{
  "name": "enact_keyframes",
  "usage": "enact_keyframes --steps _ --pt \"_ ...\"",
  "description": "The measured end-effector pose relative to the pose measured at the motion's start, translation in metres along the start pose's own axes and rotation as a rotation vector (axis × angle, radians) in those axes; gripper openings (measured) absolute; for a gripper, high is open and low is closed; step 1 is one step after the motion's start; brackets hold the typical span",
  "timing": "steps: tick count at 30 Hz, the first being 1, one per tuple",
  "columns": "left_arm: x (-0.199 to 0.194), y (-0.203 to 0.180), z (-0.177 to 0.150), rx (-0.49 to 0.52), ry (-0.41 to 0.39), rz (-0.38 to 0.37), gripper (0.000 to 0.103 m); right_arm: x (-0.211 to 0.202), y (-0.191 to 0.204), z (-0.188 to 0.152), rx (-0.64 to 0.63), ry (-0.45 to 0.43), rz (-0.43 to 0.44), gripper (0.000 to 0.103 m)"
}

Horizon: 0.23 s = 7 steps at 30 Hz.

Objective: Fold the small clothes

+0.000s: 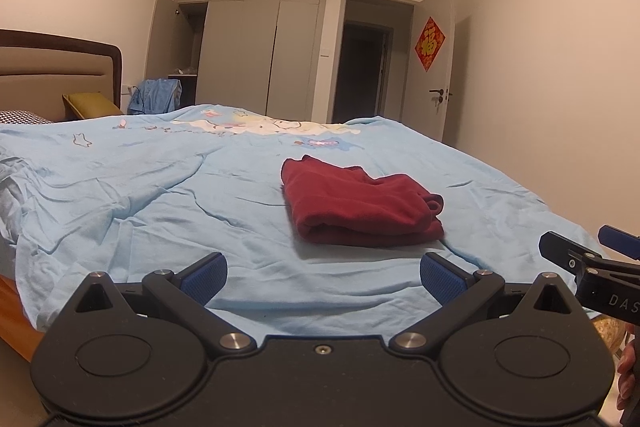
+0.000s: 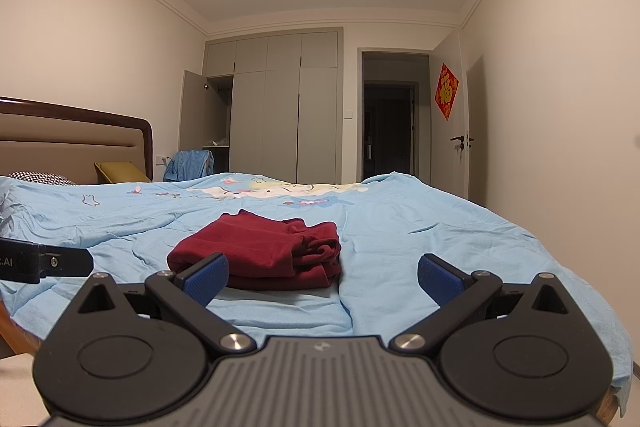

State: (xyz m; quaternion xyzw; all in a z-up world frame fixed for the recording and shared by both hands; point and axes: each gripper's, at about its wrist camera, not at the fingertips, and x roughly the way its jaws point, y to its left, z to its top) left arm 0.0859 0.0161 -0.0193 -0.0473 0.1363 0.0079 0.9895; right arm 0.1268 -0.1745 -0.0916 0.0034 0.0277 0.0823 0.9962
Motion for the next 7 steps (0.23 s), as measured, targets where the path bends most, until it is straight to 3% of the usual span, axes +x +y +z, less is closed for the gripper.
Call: enact_keyframes --steps 7 --pt "0.0007 0.0014 0.0008 -0.012 0.002 0.006 0.102 0.0008 0.0003 -0.0024 0.000 0.002 0.000 0.103"
